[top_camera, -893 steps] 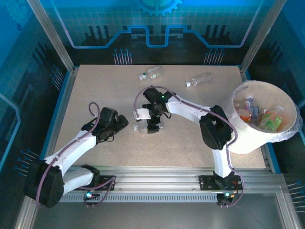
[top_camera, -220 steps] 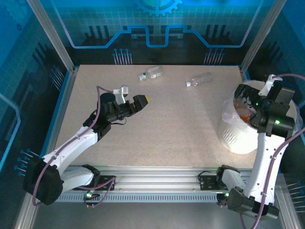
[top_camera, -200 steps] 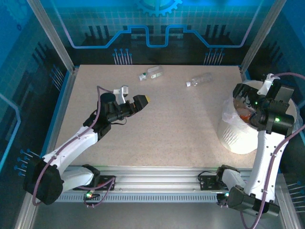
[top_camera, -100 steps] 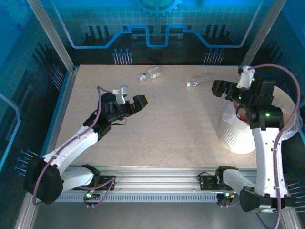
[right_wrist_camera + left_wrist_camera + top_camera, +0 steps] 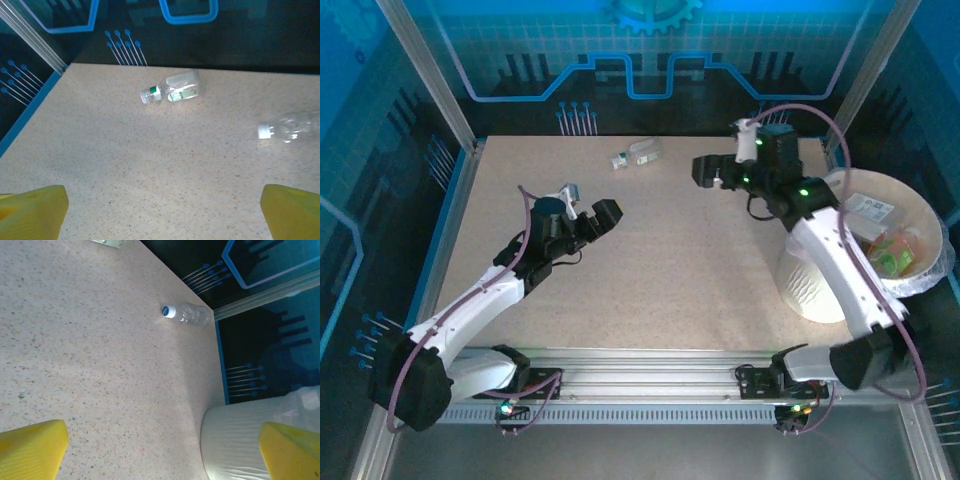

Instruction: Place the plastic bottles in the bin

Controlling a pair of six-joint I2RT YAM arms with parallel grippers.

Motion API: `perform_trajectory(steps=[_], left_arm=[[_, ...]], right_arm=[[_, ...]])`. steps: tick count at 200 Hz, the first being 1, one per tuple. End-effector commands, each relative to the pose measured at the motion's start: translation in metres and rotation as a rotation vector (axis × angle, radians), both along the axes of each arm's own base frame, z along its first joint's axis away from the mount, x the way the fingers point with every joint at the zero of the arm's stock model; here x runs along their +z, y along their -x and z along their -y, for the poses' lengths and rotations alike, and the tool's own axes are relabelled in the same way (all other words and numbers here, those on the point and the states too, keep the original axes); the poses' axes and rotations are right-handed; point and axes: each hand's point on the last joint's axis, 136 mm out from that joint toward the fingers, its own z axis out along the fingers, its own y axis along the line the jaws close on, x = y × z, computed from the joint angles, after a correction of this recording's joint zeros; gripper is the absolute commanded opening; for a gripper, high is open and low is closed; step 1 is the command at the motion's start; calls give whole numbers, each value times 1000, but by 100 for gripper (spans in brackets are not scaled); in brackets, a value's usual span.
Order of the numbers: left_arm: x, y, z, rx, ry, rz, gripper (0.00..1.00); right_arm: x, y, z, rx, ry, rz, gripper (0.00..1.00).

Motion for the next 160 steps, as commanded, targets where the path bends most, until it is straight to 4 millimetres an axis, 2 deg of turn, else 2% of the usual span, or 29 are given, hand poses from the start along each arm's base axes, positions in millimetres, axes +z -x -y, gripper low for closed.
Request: perform_trajectory(steps=[1, 36, 52, 79, 112, 160], left_arm=[[-11, -2, -11, 58, -31, -28, 99], [-15, 0, -10, 42, -44, -35, 99], [-17, 1, -11, 39, -48, -36, 99], [-19, 4, -15, 47, -53, -36, 99], [-21, 8, -21, 62, -70, -33, 99], [-26, 16, -36, 103, -109, -44, 99]], right_arm=[[-2, -34, -12, -85, -63, 11, 100], [-52, -88, -24, -190, -104, -92, 100], [-76, -111, -20, -270, -89, -121, 100], [-118, -143, 7, -499, -85, -172, 100], [-159, -170, 45, -765, -192, -206, 100], [-191, -190, 87, -1032, -192, -204, 100]])
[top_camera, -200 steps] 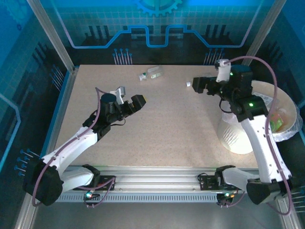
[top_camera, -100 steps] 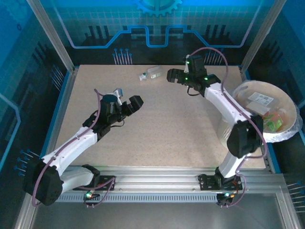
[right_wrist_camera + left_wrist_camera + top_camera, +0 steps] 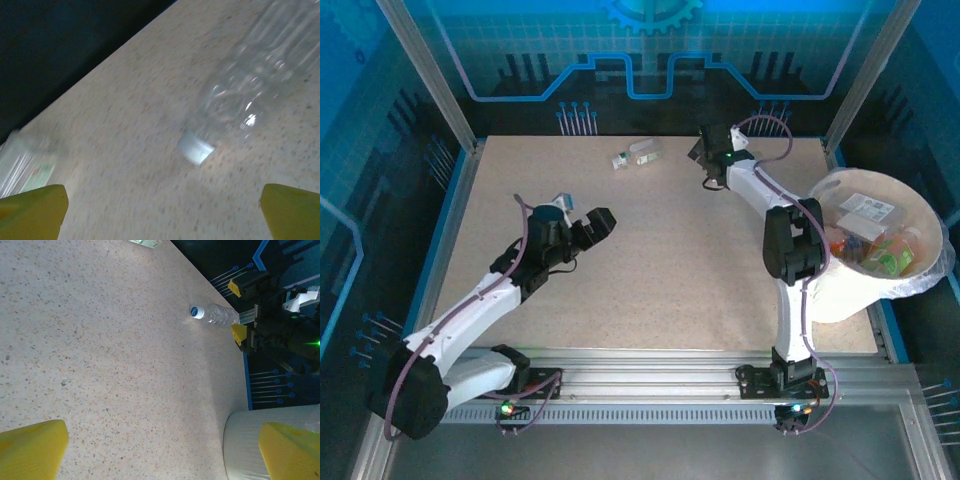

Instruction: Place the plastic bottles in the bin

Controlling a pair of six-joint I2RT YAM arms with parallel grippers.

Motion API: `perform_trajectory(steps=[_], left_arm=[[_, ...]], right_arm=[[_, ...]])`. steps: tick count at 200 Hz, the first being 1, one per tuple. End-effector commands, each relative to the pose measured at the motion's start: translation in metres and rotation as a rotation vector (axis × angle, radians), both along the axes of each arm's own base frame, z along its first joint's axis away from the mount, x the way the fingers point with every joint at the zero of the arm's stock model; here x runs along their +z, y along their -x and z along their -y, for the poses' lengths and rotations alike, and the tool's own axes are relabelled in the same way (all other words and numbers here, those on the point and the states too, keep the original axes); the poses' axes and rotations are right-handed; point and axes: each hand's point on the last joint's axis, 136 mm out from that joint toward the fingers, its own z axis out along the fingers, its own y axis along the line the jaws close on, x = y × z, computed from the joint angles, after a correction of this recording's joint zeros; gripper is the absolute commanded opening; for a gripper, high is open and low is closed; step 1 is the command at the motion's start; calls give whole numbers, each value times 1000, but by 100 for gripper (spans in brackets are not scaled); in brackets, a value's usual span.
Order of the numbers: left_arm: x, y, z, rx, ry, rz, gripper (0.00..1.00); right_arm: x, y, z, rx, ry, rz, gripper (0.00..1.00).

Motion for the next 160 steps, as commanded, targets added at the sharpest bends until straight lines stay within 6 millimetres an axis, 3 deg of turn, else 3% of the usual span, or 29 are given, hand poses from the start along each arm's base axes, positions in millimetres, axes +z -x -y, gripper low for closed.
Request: perform_trajectory(steps=[1, 39, 72, 78, 105, 160], left_arm=[[-5, 5, -16, 40, -51, 1, 99], [-6, 10, -29, 85, -82, 3, 99], [-6, 15, -42, 130, -114, 17, 99], [-6, 16, -45, 140, -119, 19, 99], [-9, 17, -53, 169, -137, 15, 99], [-17, 13, -57, 185, -160, -4, 99]], right_arm=[[5, -10, 31, -217, -9, 45, 100], [-24, -11, 56, -351, -29, 0, 100], [-30, -12, 77, -445, -42, 2, 100], [-46, -13, 80, -451, -35, -26, 100], [-63, -18, 95, -459, 4, -76, 100], [-93, -41, 88, -312, -3, -166, 94]])
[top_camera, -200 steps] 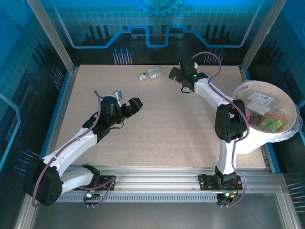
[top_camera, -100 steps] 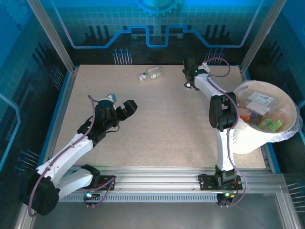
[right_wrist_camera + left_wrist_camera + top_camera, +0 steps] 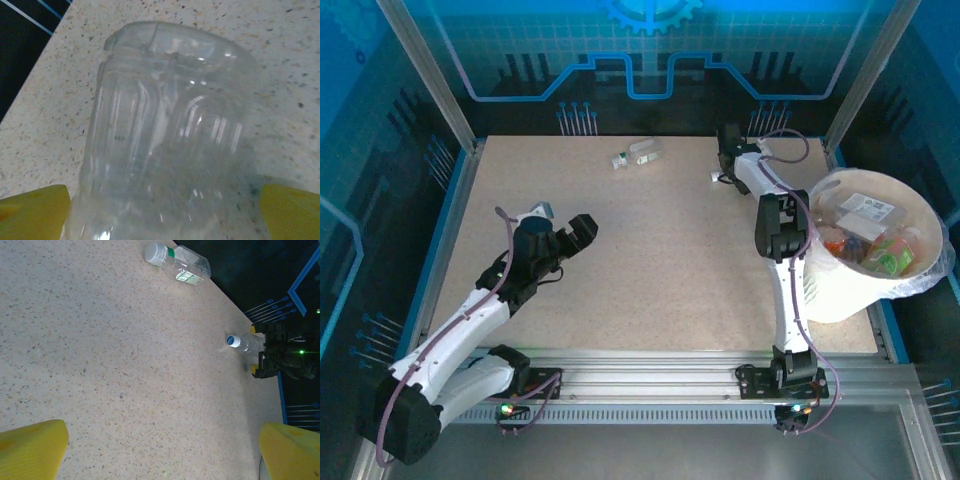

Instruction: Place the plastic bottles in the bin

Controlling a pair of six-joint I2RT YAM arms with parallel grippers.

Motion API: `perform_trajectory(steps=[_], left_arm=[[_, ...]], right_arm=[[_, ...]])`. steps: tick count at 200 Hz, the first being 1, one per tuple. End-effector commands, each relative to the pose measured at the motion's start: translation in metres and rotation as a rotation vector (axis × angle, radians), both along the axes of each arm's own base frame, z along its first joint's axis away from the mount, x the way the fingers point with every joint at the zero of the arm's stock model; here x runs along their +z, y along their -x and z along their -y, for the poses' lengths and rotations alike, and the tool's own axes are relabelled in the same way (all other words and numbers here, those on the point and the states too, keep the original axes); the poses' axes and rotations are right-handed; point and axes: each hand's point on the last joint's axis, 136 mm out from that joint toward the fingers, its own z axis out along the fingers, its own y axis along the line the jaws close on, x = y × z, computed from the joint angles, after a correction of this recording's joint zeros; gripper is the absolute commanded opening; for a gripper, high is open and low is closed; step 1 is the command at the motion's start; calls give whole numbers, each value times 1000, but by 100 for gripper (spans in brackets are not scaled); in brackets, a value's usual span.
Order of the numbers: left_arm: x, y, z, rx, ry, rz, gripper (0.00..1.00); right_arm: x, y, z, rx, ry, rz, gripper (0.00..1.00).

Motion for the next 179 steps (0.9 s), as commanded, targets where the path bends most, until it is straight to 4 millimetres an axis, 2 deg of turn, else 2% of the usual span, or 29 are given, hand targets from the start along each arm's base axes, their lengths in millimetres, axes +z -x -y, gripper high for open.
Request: perform_trajectory(steps=[1, 30, 67, 102, 106, 110, 125, 150, 179], left_arm=[[-8, -2, -8, 21, -45, -13, 99], [-10, -6, -5, 11, -44, -25, 99], [-11, -6, -1, -2, -32, -33, 99], [-9, -2, 19, -131, -16, -29, 99], [-9, -2, 21, -142, -14, -31, 99], [-8, -2, 23, -157, -13, -31, 99], [-7, -1, 31, -205, -4, -25, 99], [-2, -4, 40, -244, 14, 6, 99], [3, -5, 43, -254, 28, 27, 99]], right_arm=[[-10, -1, -3, 66, 4, -64, 93], [-14, 0, -11, 122, -4, -86, 83], [-6, 11, -13, 171, 43, -58, 72], [9, 21, -25, 272, 55, -21, 66], [5, 23, -27, 288, 60, -28, 66], [19, 25, -30, 304, 63, -4, 66], [33, 33, -39, 372, 90, 27, 66], [54, 48, -59, 490, 145, 99, 60], [78, 68, -88, 625, 209, 134, 56]])
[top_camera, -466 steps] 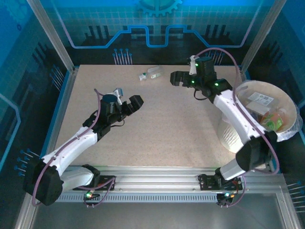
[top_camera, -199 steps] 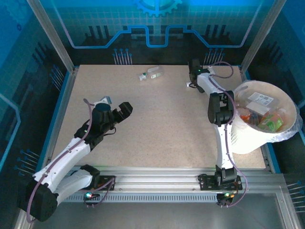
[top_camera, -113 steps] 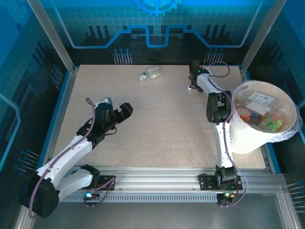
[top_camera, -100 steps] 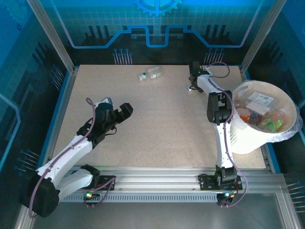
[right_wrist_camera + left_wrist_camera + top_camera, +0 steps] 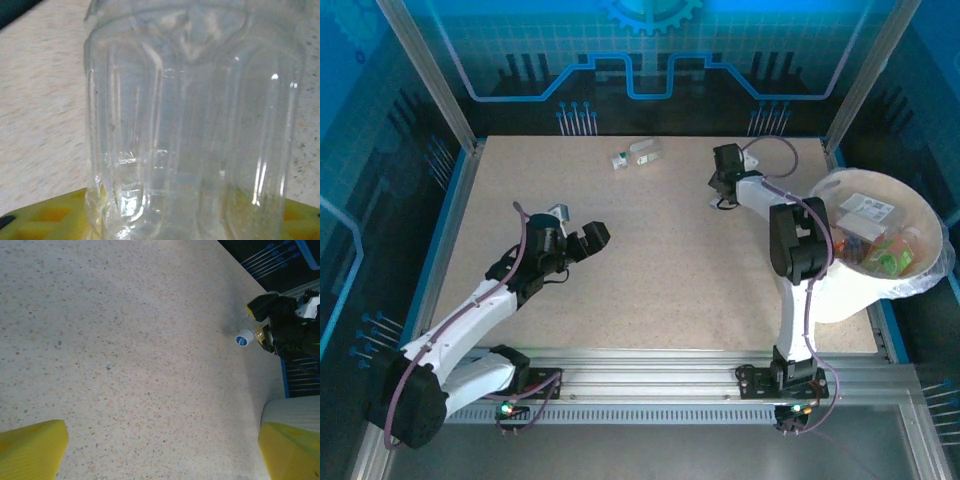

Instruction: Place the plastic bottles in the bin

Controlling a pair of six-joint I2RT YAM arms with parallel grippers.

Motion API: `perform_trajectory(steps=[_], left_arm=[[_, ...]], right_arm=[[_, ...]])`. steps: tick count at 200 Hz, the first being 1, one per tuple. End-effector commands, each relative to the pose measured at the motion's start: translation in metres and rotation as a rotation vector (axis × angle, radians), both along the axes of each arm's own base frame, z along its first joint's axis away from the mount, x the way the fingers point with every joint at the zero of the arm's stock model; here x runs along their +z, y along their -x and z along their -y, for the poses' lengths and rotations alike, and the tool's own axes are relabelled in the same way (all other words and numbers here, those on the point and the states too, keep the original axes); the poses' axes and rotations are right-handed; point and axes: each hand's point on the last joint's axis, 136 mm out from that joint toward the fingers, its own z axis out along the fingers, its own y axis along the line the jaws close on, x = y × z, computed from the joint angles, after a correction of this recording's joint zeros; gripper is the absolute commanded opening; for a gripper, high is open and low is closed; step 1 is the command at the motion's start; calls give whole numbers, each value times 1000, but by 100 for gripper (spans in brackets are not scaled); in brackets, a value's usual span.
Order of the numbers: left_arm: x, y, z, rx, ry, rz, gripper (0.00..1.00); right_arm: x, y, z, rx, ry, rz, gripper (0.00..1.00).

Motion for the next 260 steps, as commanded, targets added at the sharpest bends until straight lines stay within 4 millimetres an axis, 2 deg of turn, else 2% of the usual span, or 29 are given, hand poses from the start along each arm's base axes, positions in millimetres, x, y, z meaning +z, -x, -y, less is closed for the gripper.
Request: perform_trajectory(steps=[1, 21, 49, 92, 159, 189, 206, 224, 260], left_arm=[[22, -7, 10, -53, 30, 78, 99], [22, -8, 14, -64, 50, 75, 99], [21, -7, 31, -144, 51, 45, 99], [30, -2, 71, -285, 5, 79, 99], [61, 0, 118, -446, 36, 180, 99], [70, -1, 134, -486, 53, 202, 99], [74, -3, 142, -504, 75, 209, 99], [75, -6, 148, -511, 92, 207, 99], [77, -13, 157, -512, 111, 201, 99]], right_arm=[[52, -2, -33, 161, 43, 145, 56], [70, 16, -55, 250, 72, 179, 54], [92, 44, -80, 365, 89, 217, 51], [120, 87, -112, 519, 92, 227, 46], [185, 149, -120, 668, 139, 335, 39], [222, 174, -113, 723, 167, 385, 37], [248, 188, -100, 724, 213, 406, 37], [274, 202, -74, 678, 312, 406, 37], [308, 229, -16, 551, 529, 370, 38]])
